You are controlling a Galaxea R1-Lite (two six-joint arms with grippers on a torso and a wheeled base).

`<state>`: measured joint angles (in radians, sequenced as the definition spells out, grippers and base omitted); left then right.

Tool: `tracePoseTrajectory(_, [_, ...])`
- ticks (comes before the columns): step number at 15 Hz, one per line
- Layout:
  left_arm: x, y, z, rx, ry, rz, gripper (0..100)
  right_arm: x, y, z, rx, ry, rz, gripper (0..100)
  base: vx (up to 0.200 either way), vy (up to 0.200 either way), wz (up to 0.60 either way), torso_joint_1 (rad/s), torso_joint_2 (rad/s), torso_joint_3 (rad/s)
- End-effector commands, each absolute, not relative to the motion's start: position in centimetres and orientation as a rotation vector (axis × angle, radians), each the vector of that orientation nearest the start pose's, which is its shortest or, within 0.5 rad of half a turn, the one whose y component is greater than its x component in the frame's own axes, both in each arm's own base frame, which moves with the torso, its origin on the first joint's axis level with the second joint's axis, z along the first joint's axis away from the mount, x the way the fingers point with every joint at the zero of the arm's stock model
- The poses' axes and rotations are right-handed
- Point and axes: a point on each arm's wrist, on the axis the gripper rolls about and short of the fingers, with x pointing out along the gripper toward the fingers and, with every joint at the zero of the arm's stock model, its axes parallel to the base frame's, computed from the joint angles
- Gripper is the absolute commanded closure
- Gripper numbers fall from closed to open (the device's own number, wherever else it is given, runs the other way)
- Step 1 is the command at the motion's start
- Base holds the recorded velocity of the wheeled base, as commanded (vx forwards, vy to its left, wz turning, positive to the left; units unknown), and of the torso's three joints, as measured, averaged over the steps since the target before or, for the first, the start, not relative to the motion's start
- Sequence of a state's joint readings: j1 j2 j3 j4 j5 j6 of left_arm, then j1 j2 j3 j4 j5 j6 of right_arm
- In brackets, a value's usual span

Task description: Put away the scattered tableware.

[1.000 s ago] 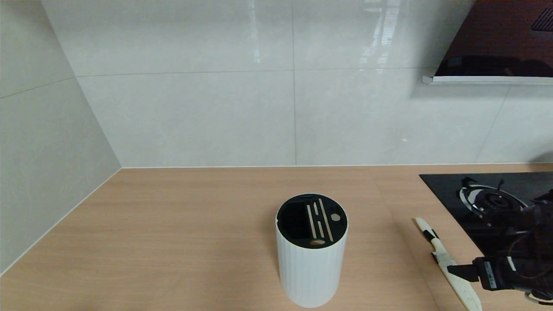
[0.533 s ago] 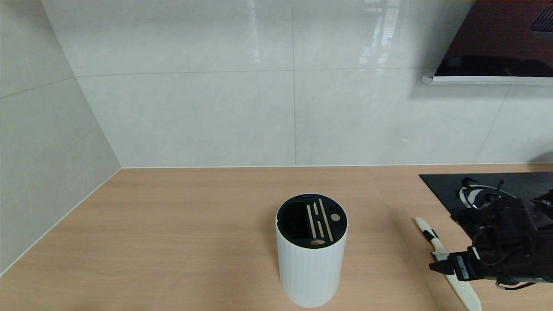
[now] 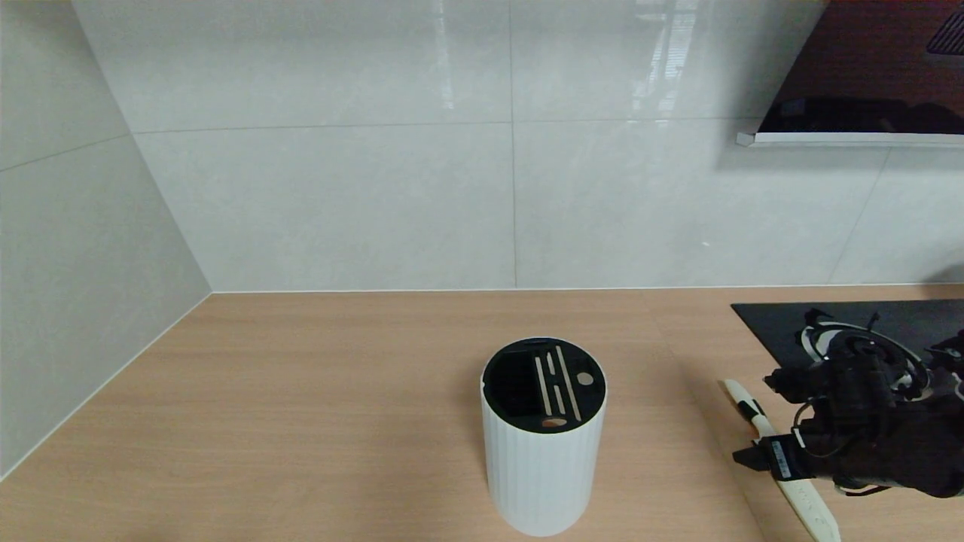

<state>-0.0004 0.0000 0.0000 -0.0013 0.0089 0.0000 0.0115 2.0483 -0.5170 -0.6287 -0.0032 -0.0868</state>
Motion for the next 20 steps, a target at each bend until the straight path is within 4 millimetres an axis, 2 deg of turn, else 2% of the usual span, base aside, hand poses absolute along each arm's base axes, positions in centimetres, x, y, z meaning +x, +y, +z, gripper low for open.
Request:
tracePoseTrajectory(1, [-2.3, 0.0, 7.6, 0.0, 0.0, 0.008, 0, 28.6, 0.0, 0.7, -0.083, 0.921, 0.037, 0, 0.0, 0.0, 0.0, 0.0, 0.0, 0.0])
tracePoseTrajectory(5, [-2.3, 0.0, 7.6, 0.0, 0.0, 0.008, 0, 28.8, -1.1, 0.8, -0.065, 0.914, 0.001, 0, 0.0, 0.0, 0.0, 0.0, 0.0, 0.0])
tracePoseTrajectory(20, [-2.3, 0.0, 7.6, 0.0, 0.0, 0.008, 0, 29.6, -1.7, 0.3, -0.059, 0.888, -0.023, 0, 0.0, 0.0, 0.0, 0.0, 0.0, 0.0])
